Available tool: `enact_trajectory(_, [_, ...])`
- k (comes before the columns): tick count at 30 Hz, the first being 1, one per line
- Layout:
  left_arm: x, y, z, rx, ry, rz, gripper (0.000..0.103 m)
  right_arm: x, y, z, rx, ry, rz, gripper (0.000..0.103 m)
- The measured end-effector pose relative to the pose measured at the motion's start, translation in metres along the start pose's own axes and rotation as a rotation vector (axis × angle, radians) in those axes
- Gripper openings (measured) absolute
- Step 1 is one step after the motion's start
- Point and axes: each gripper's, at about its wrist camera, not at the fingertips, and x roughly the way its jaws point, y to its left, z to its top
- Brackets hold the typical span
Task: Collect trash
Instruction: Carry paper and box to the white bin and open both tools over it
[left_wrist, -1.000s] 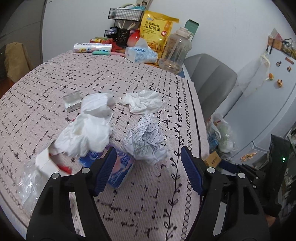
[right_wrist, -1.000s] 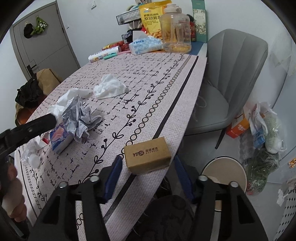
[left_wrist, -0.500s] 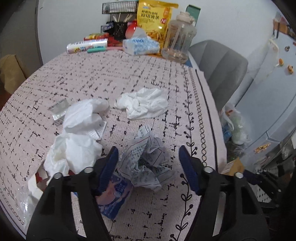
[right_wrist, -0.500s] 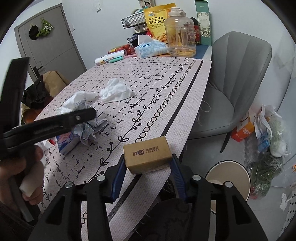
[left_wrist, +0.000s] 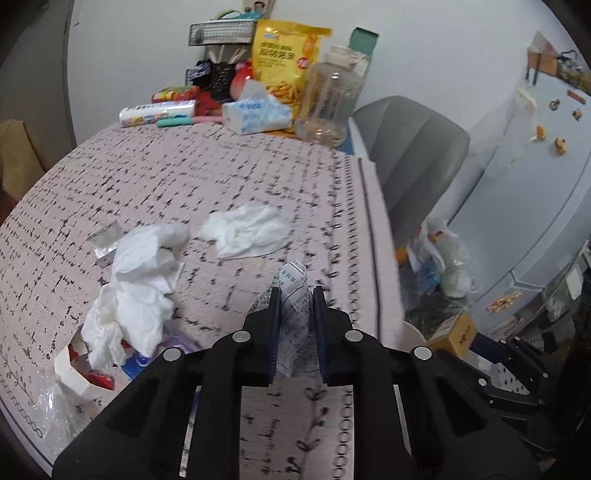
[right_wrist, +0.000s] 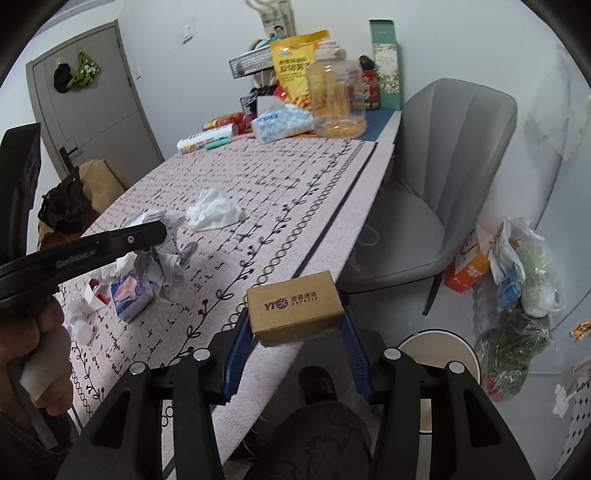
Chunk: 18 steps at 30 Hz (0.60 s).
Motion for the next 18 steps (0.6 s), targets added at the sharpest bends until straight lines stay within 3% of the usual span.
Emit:
enact_trajectory(10, [0.002,-0.062,0.001,0.09,0.011,-0.083,0.017,-0.03,-0.059,-0.011,0.103,-0.052,-0.073,0.047])
enact_trajectory(18, [0.03,-0.128,0.004,0.174,0.059,-0.151,0.017,-0.044,-0.117,-0.027,0.199,-0.075,-0.131,0.047])
